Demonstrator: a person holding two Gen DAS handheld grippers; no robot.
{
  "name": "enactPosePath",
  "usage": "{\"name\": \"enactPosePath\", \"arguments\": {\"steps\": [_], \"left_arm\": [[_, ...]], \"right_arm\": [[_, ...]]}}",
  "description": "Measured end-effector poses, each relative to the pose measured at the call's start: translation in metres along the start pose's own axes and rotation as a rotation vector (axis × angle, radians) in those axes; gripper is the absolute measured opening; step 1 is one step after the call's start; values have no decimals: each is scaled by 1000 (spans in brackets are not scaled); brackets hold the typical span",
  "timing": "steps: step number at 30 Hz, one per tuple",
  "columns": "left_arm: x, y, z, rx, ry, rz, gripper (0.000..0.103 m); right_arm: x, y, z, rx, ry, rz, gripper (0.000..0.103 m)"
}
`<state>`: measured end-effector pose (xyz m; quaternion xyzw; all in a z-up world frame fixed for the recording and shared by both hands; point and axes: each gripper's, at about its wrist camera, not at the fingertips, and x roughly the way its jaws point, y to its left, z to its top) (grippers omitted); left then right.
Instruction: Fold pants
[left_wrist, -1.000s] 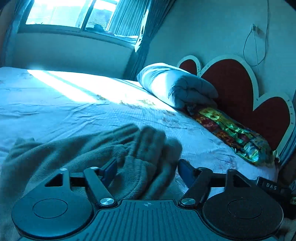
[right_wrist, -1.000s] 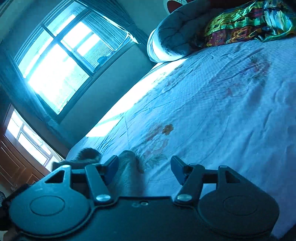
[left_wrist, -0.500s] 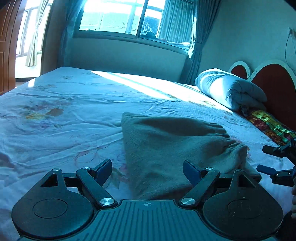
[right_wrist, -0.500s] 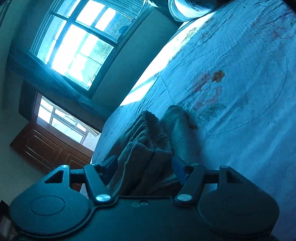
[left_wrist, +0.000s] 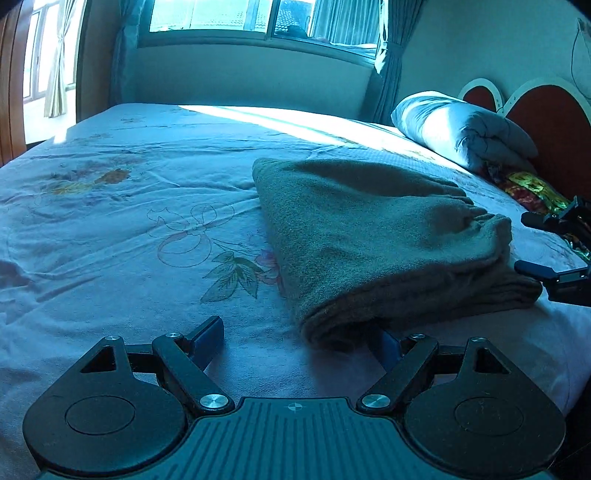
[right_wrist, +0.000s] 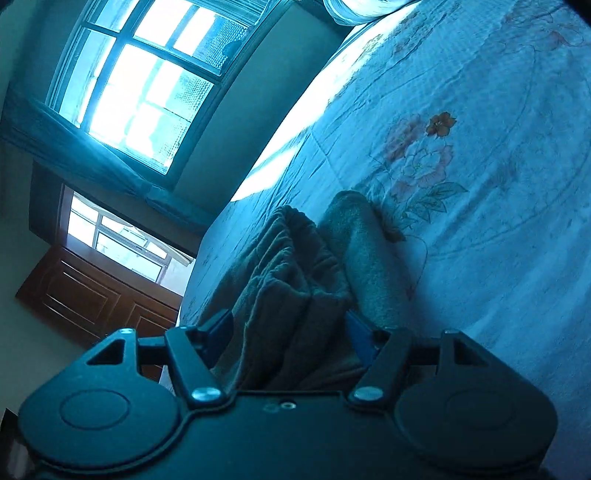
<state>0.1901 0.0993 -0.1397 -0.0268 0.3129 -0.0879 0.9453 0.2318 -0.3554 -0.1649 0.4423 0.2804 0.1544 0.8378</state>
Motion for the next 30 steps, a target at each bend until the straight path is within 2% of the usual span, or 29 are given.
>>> {"name": "enactPosePath", "arguments": {"steps": [2, 4, 6, 8, 11, 14, 18, 22, 24, 26, 29, 30], "left_arm": [[2, 7, -1, -37, -3, 29, 84], [2, 12, -2, -85, -17, 16, 84], [1, 9, -3, -88, -41, 18, 84], [2, 8, -3, -87, -42, 25, 84], [-1, 11, -3, -109, -80, 7, 84], [4, 12, -5, -117, -59, 7, 84], [6, 13, -4, -125, -55, -4, 84], [8, 14, -5, -133, -56, -10, 84], [9, 15, -5, -133, -56, -12, 84], [9, 15, -5, -134, -57, -16, 84], [9, 16, -6, -144, -59, -18, 84], [9, 17, -6, -150, -59, -21, 84]], "right_arm": [[7, -1, 2, 17, 18, 7, 61], [13, 1, 4, 16, 24, 2, 61], [18, 3, 5, 17, 24, -1, 70], [20, 6, 6, 13, 18, -6, 73], [16, 15, 4, -24, -6, 23, 72], [23, 11, 4, -21, 38, -11, 71], [13, 6, 1, 4, 78, -74, 60], [8, -1, -8, 102, 103, 0, 61], [19, 1, -6, 90, 87, -13, 68], [25, 11, 1, 61, 34, -10, 67], [30, 32, 6, 4, -10, 83, 68], [33, 33, 8, -1, 0, 60, 67]]}}
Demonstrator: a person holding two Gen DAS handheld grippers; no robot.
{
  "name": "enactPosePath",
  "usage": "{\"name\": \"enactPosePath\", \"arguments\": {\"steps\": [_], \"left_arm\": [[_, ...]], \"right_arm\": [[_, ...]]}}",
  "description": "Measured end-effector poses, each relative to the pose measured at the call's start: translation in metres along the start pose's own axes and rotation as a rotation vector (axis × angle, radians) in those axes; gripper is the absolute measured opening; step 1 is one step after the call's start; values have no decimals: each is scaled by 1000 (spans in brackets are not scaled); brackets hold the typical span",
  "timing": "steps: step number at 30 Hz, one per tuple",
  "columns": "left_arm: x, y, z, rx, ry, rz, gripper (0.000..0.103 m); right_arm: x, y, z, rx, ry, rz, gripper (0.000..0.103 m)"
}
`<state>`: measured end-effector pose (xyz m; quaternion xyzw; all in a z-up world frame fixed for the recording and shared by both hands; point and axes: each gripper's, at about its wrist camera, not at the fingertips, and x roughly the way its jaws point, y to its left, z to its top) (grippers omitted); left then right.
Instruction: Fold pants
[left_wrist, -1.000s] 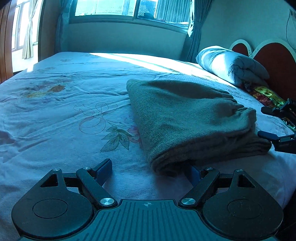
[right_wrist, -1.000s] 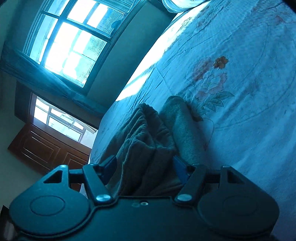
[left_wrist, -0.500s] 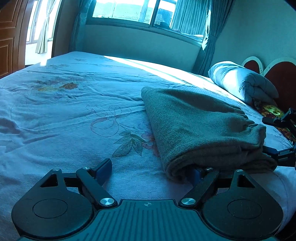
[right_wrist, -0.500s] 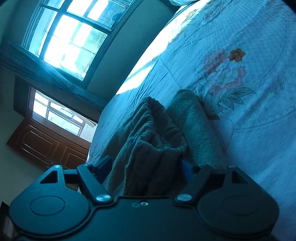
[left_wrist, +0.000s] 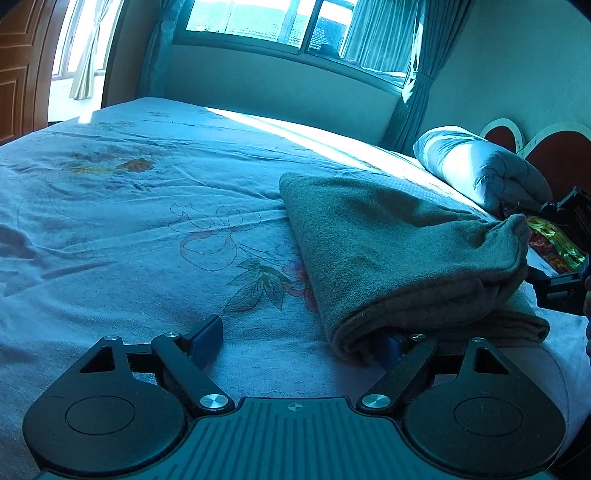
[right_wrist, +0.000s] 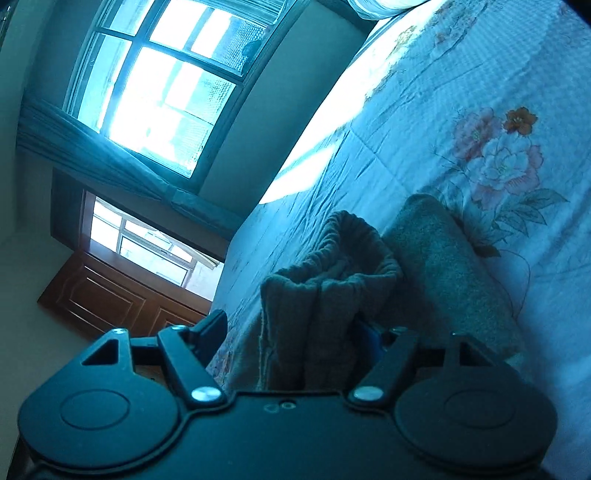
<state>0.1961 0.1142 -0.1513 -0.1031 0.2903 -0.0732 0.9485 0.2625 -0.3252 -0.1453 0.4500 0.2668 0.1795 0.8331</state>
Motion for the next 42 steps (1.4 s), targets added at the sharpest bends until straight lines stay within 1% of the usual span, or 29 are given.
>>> {"name": "enactPosePath", "arguments": {"steps": [1, 3, 5, 7, 11, 13, 14, 16, 20, 22, 23, 24, 25, 26, 27, 28, 29, 30, 31, 32, 33, 34, 35, 36, 38, 42], "left_arm": [[0, 0, 0, -3, 0, -1, 84], [1, 0, -1, -1, 1, 1, 84], [1, 1, -1, -6, 1, -3, 84], [2, 2, -1, -8, 1, -4, 84], [2, 1, -1, 2, 1, 3, 84], [1, 0, -1, 4, -3, 7, 84], [-1, 0, -1, 3, -6, 9, 84], [-2, 0, -1, -3, -8, 8, 84], [1, -6, 0, 26, -7, 9, 84], [4, -9, 2, 35, -14, -13, 84], [6, -10, 3, 35, -19, 7, 84], [5, -7, 3, 10, -33, 69, 84], [2, -1, 3, -26, -48, 70, 84], [-4, 5, 2, -67, -77, 32, 85], [-7, 2, 1, -49, -95, 25, 85], [-8, -3, 0, -18, -102, 30, 85], [-5, -5, -1, -9, -93, 32, 85], [-1, -3, -2, -23, -78, 28, 86], [2, 0, -2, -38, -66, 19, 87], [3, 0, -2, -36, -59, 15, 88], [4, -4, -3, -15, -53, 20, 88], [4, -8, -4, 8, -43, 27, 89], [4, -10, -5, 19, -39, 37, 89], [3, -10, -5, 16, -38, 37, 89], [3, -5, -5, -9, -39, 33, 89], [-1, 0, -5, -53, -61, 30, 89]], "right_arm": [[3, -3, 1, 18, 16, -38, 64], [3, -16, -1, 77, 33, -28, 63], [-3, -23, -5, 103, 43, -40, 59], [-6, -26, -9, 110, 49, -29, 59], [17, -21, -2, 80, 82, -84, 60], [35, -11, 0, 11, 104, -143, 39], [39, -6, 1, -15, 108, -151, 33], [40, 12, 4, -64, 92, -125, 29], [40, 64, 16, -123, 79, -11, 27], [37, 97, 19, -166, 73, 64, 26], [32, 111, 21, -182, 67, 110, 26], [23, 124, 22, -202, 42, 146, 25], [10, 132, 24, -227, 9, 173, 25], [-4, 134, 24, -251, -24, 191, 25], [-16, 130, 23, -268, -50, 184, 25], [-28, 116, 21, -280, -82, 137, 25], [-36, 95, 19, -273, -102, 76, 25], [-38, 65, 15, -235, -115, 11, 24], [-36, 36, 11, -170, -105, -53, 24], [-23, -7, 9, -59, -40, -162, 24], [-13, -34, 4, 17, 22, -207, 24], [-15, -54, -2, 67, -1, -156, 24], [-19, -56, -3, 70, -18, -133, 24], [-19, -52, -3, 61, -24, -138, 25], [-14, -37, 0, -1, -22, -143, 25], [-12, -9, 14, -71, -47, -50, 25]]}}
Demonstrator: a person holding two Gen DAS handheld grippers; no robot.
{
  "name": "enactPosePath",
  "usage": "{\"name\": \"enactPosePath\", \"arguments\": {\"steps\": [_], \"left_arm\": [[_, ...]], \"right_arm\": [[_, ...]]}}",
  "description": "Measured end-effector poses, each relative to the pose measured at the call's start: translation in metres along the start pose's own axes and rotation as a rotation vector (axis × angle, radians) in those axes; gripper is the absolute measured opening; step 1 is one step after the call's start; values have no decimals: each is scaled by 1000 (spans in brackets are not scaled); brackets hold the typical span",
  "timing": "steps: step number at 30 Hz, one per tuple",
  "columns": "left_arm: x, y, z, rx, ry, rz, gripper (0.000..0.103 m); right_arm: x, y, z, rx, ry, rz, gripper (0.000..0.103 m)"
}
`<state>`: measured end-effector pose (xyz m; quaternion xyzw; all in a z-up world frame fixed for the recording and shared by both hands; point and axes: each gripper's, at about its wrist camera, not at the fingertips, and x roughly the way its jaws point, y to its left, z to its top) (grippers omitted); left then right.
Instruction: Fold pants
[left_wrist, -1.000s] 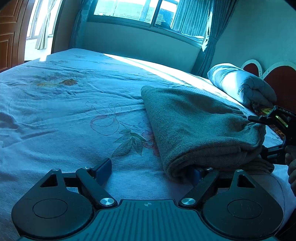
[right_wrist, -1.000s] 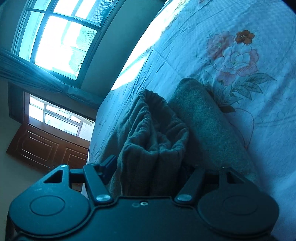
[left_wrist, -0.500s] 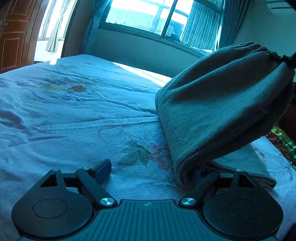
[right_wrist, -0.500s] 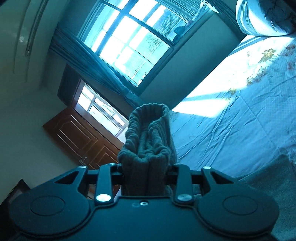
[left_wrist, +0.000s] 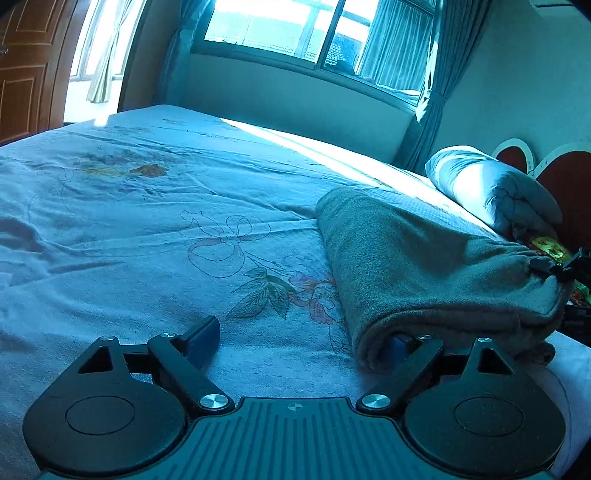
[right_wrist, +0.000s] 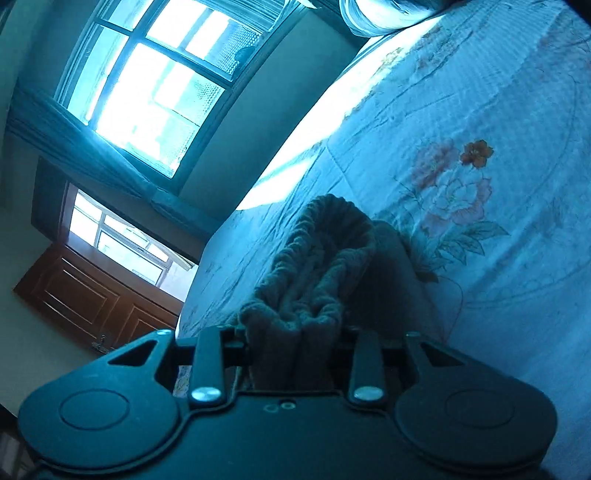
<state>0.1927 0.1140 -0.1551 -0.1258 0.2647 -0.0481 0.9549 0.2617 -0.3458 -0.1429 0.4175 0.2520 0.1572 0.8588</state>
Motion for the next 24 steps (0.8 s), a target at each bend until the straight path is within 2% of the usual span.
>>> {"name": "enactPosePath", "arguments": {"steps": [3, 5, 6, 7, 10, 13, 14, 15, 16, 18, 19, 21, 24], "left_arm": [[2, 4, 0, -34, 1, -8, 89], [5, 7, -1, -51, 26, -17, 89], [7, 5, -1, -37, 34, -18, 90], [7, 4, -1, -30, 35, -15, 91], [7, 5, -2, -35, 38, -14, 91], [8, 3, -1, -17, 42, -10, 91], [6, 2, 0, 1, 48, -11, 91], [2, 1, 0, 10, 51, -14, 92], [-3, 2, 0, 9, 54, -22, 93], [-18, 8, -1, -12, 49, -40, 95], [-25, 12, -1, -28, 41, -48, 97], [-40, 19, 3, -60, -18, -57, 99], [-33, 10, 28, 15, -79, -34, 99]], "right_arm": [[7, 3, 4, -43, -14, 25, 25], [33, -21, -1, 5, 88, -119, 25], [36, -37, -5, 60, 99, -116, 23], [33, -39, -6, 63, 82, -89, 23], [26, -29, -11, 13, 87, -100, 26], [27, -30, -6, 42, 109, -94, 27], [25, -32, -3, 60, 126, -87, 29], [21, -33, 0, 80, 133, -83, 36], [13, -33, 4, 87, 112, -89, 39], [-15, -26, 9, 17, 3, -147, 57], [-29, -23, 11, -24, -39, -175, 59], [-44, -19, 16, -53, -59, -134, 59], [-39, 8, 20, -167, -48, -102, 62]]}}
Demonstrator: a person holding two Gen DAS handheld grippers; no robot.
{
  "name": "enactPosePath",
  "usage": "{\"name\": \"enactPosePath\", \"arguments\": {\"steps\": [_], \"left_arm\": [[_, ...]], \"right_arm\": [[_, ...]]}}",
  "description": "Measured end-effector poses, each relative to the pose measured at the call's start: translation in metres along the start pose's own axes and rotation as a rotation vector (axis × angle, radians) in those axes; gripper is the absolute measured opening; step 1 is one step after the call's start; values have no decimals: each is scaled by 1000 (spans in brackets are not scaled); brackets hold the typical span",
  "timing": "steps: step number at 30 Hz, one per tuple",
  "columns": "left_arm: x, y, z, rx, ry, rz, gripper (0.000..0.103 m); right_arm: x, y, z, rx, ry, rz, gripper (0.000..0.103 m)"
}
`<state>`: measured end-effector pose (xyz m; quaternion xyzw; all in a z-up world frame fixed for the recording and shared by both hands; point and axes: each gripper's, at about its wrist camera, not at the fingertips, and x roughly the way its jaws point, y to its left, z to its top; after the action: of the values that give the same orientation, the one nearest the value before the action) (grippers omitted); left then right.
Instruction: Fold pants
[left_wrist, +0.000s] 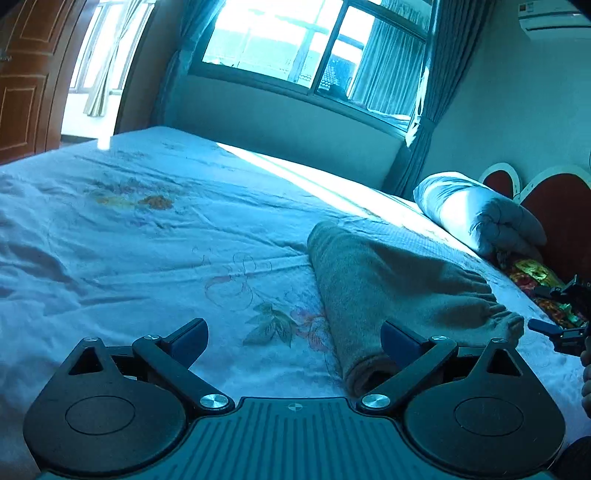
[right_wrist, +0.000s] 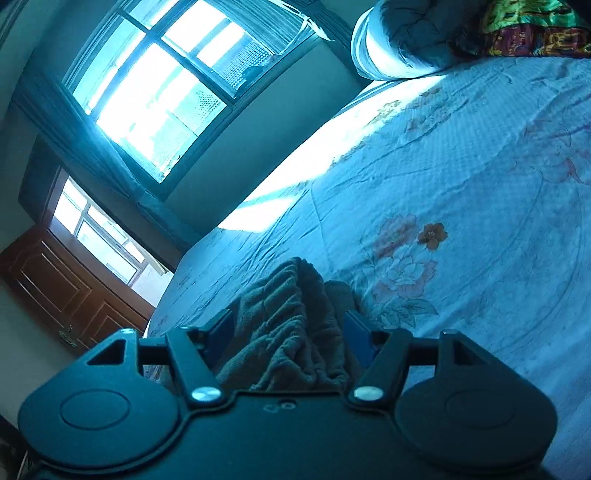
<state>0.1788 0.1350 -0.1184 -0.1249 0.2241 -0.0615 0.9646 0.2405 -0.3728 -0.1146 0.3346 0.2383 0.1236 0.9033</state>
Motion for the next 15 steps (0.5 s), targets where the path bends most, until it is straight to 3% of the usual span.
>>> {"name": "enactPosePath", "arguments": {"steps": [5, 8, 10, 13, 15], "left_arm": [[57, -31, 61, 57, 8, 61, 99], [97, -48, 84, 90, 35, 20, 100], [125, -56, 93, 108, 80, 37, 100], [166, -60, 96, 102, 157, 55, 100], [192, -57, 85, 124, 233, 95, 100]], "right_arm": [[46, 66, 13, -313, 57, -51, 62], [74, 87, 20, -366, 94, -49, 61], [93, 98, 24, -397, 116, -65, 57], [131, 116, 21, -531, 187, -171, 55], [159, 111, 12, -613, 298, -263, 53]]}}
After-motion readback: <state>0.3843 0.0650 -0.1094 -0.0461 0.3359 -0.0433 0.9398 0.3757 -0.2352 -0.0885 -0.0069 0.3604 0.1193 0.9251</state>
